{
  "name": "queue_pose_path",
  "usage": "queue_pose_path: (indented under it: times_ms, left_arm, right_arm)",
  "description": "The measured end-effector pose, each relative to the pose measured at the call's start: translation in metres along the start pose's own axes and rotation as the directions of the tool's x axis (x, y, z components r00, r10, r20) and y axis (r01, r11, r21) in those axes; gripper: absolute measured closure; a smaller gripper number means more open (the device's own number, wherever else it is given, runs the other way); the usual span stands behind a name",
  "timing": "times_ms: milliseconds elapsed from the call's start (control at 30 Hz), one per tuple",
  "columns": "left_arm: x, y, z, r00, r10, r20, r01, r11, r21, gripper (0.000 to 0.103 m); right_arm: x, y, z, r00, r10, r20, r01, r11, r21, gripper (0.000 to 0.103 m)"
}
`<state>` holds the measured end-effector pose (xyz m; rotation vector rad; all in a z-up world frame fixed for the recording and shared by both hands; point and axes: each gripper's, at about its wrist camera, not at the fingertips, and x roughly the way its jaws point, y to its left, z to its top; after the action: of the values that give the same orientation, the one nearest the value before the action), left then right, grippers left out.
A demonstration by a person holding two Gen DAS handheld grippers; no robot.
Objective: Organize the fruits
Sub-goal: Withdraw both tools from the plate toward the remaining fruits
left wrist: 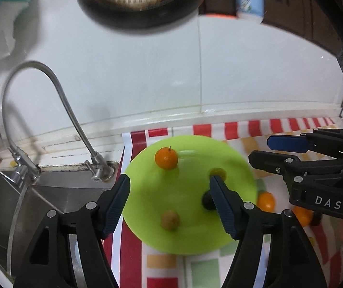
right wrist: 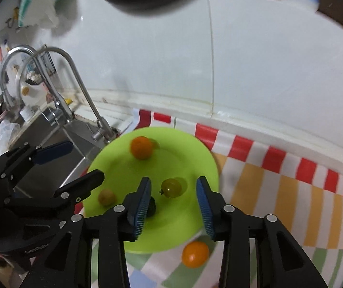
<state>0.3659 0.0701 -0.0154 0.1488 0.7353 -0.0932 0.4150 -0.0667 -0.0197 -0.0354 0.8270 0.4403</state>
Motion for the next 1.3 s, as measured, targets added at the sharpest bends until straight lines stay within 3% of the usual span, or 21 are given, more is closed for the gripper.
queue_pose_path:
  times_ms: [133, 233, 667, 1300]
  left_arm:
    - [-0.029, -0.008, -0.005, 0.999, -0.005, 0.039, 0.005, 1.0, -0.01, 0.031]
    - [-0.05, -0.015, -0.01, 0.998, -0.002, 0.069, 0.002, 1.0, -0.002, 0.029]
    - [-0.113, -0.043, -0.042, 0.99, -0.003, 0.14, -0.004, 0.999, 0.049, 0.022]
    - [-0.121, -0.077, -0.091, 0.987, -0.095, 0.133, 0.079, 0.99, 0.119, 0.019]
  right_arm:
    - [-0.033, 0.001, -0.01, 0.998, -0.022, 0.051, 0.022, 1.0, -0.006, 0.061]
    - [-0.053, 0.003, -0.018, 0.996, -0.042, 0.076, 0.044, 0.999, -0.018, 0.053]
    - [-0.119, 0.008, -0.063, 0.988, -0.084, 0.131, 0.086, 0.996, -0.004, 0.053]
    - [-0.145, 0.008, -0.14, 0.98, -0.162, 0.118, 0.162, 0.987, 0.012, 0.053]
